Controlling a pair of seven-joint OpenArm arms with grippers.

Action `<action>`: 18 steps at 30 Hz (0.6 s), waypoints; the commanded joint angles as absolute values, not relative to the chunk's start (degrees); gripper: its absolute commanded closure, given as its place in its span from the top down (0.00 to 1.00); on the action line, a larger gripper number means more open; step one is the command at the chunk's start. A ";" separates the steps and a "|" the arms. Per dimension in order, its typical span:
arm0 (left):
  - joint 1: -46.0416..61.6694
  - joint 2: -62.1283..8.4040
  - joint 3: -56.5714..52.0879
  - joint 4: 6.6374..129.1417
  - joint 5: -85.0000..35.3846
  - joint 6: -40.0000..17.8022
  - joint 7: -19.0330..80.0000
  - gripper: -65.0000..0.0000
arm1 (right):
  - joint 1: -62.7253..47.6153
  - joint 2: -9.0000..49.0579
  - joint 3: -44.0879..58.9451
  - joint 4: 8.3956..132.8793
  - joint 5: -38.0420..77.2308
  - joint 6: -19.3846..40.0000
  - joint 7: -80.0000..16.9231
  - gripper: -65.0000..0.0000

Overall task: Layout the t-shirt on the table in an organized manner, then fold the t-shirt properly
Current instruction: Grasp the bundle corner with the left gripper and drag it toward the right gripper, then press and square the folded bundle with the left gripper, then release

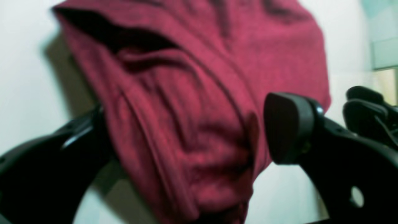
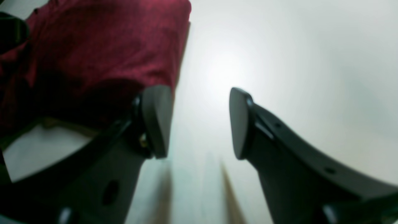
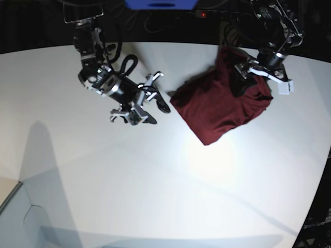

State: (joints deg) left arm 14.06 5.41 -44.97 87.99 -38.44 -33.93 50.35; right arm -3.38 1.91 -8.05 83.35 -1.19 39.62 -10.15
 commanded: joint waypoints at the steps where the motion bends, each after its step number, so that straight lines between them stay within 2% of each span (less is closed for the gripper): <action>1: 14.02 5.23 -45.05 86.90 -36.88 -33.27 52.35 0.96 | -2.77 2.59 -8.04 84.44 -0.13 40.00 -8.57 0.47; 11: 13.14 5.58 -41.27 79.52 -36.88 -33.27 52.18 0.96 | -2.24 2.95 -8.04 84.53 -0.13 40.00 -8.57 0.47; 18: 8.04 5.23 -38.90 75.21 -33.63 -32.75 52.09 0.96 | -2.24 2.95 -7.96 84.53 -0.13 40.00 -8.57 0.47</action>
State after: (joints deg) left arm 7.01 4.93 -39.13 76.60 -40.51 -36.27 46.63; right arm -3.05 3.01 -8.08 83.37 -1.19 39.62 -10.20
